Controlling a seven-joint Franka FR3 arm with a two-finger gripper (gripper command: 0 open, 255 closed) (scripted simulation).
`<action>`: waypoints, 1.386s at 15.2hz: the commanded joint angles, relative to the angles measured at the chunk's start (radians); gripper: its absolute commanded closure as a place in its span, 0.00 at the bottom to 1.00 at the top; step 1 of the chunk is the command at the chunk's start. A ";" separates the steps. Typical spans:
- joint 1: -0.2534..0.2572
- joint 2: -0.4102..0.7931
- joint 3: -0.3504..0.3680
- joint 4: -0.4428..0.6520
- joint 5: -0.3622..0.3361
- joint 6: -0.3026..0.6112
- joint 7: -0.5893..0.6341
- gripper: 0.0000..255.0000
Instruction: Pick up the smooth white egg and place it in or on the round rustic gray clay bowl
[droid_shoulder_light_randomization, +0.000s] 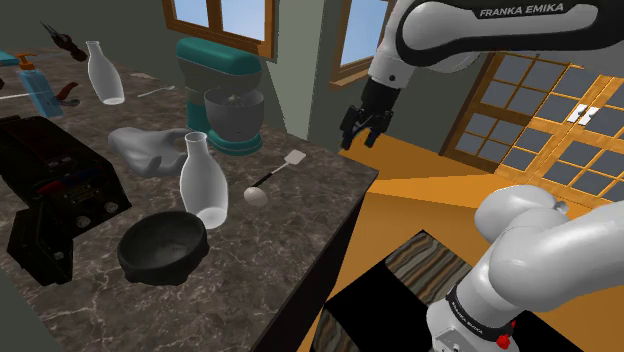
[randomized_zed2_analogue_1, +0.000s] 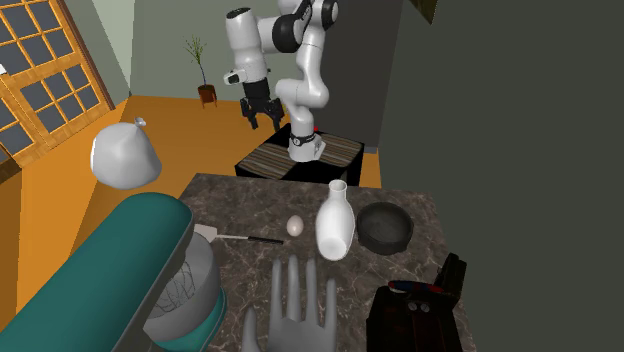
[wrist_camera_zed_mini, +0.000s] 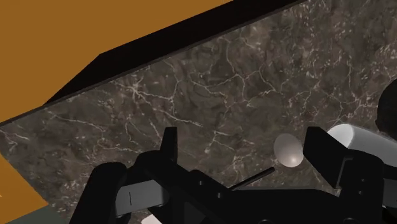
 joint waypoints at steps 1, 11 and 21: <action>0.011 0.052 0.022 0.003 0.018 0.058 0.019 0.00; 0.059 0.373 0.116 0.105 0.066 0.313 0.104 0.00; 0.114 0.734 0.170 0.337 0.029 0.480 0.211 0.00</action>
